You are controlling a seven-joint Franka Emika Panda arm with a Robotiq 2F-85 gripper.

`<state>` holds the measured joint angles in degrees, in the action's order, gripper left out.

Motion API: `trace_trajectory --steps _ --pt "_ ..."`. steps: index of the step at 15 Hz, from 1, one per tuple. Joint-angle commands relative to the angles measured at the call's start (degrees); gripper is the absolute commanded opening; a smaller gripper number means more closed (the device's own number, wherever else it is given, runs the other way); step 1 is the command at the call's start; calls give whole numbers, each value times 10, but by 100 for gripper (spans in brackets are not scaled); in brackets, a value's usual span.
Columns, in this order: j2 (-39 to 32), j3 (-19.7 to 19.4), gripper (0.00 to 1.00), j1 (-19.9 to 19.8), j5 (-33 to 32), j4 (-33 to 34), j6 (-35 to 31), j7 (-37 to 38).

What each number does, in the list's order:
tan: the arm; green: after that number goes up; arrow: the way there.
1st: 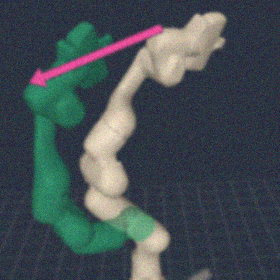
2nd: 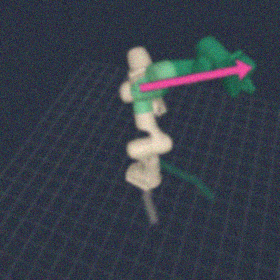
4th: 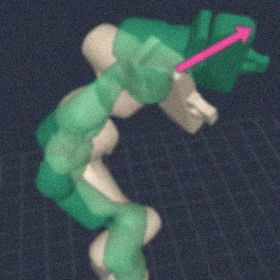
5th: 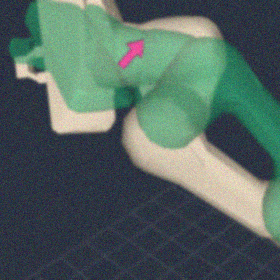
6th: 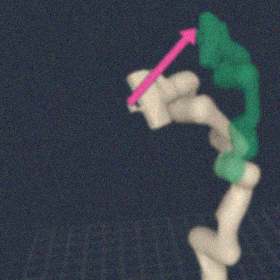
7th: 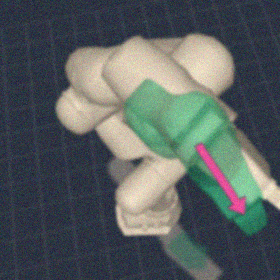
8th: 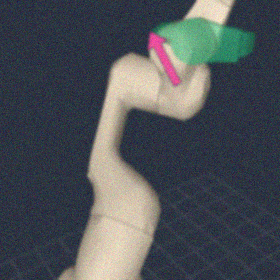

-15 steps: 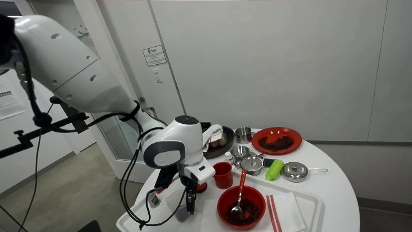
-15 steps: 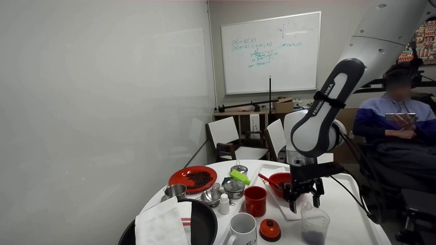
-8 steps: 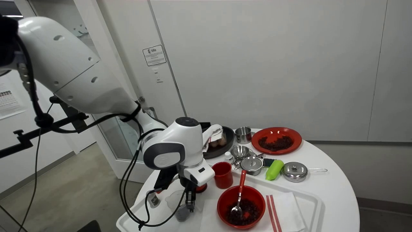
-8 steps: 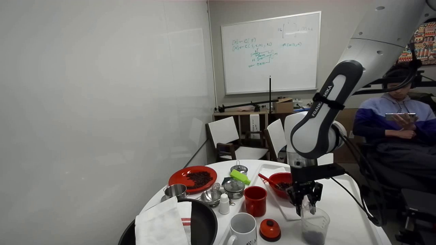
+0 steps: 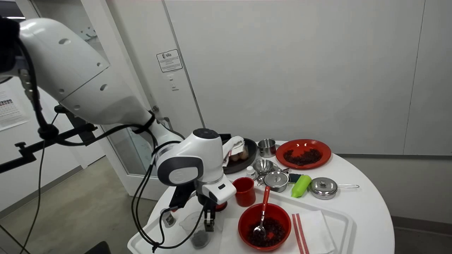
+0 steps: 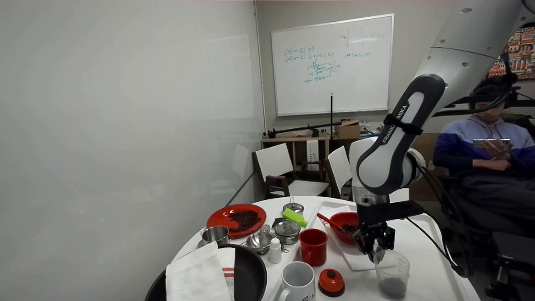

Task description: Pour the contents of the cup into the bowl

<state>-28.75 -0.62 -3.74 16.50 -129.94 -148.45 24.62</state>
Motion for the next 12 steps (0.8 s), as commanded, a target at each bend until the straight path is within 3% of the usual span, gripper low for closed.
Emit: trace_trajectory --steps 1,5,6,7,10,12 --pt "-1 -3 2 2 18 4 2 -20" --pt "-2 -2 3 1 19 5 5 -22" --pt "-1 -2 32 0 19 5 6 -23" --pt "0 -2 34 0 19 5 7 -24" --pt "4 -2 52 -2 21 3 6 -26" --pt "6 -1 55 -3 22 3 6 -29"
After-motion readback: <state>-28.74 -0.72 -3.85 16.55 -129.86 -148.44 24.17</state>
